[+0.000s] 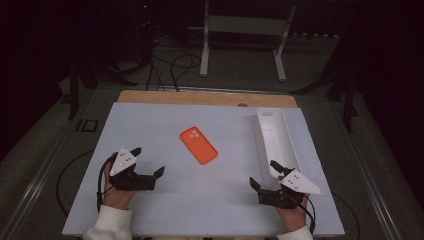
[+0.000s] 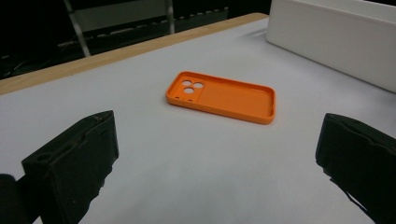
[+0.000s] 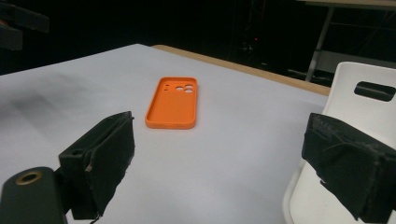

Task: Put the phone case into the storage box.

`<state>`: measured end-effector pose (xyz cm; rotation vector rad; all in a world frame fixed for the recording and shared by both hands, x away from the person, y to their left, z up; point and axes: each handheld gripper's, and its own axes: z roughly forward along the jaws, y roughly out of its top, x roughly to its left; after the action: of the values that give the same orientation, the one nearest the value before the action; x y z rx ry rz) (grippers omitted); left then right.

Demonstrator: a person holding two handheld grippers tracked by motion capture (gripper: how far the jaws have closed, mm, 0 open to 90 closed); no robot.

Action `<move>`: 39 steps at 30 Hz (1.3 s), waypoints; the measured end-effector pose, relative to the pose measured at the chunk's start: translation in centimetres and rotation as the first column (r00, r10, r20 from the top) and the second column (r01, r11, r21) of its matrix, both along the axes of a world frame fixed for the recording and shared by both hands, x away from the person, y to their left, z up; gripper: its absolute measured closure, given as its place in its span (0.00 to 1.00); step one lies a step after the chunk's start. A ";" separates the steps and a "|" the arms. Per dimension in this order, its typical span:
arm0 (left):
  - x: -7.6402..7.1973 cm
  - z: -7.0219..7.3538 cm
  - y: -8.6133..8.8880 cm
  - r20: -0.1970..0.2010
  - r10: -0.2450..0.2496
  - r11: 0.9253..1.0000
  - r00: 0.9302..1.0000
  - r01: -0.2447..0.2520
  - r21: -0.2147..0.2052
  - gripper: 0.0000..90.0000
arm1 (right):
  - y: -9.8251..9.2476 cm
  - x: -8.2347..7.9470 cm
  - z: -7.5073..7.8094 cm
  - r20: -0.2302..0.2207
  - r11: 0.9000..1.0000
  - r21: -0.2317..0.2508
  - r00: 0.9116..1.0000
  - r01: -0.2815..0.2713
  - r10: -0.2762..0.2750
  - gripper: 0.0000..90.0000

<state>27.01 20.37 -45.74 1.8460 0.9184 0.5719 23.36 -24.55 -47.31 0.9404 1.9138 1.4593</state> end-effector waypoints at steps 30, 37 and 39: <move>2.7 0.4 -2.9 0.011 -0.006 1.000 1.000 0.007 -0.004 0.00 | -0.2 -0.2 0.2 0.008 1.000 0.010 1.000 0.022 -0.022 0.10; 3.2 0.2 -3.8 0.004 -0.019 1.000 1.000 0.019 0.001 0.00 | -0.3 -0.1 0.1 0.009 1.000 0.009 1.000 0.027 -0.027 0.10; 3.4 0.2 -4.1 0.006 -0.021 1.000 1.000 0.021 -0.003 0.00 | -0.3 -0.1 0.1 0.007 1.000 0.009 1.000 0.026 -0.026 0.10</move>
<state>30.39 16.31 -45.57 1.8483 0.8944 0.5627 23.28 -24.89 -47.24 0.9594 1.8844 1.4554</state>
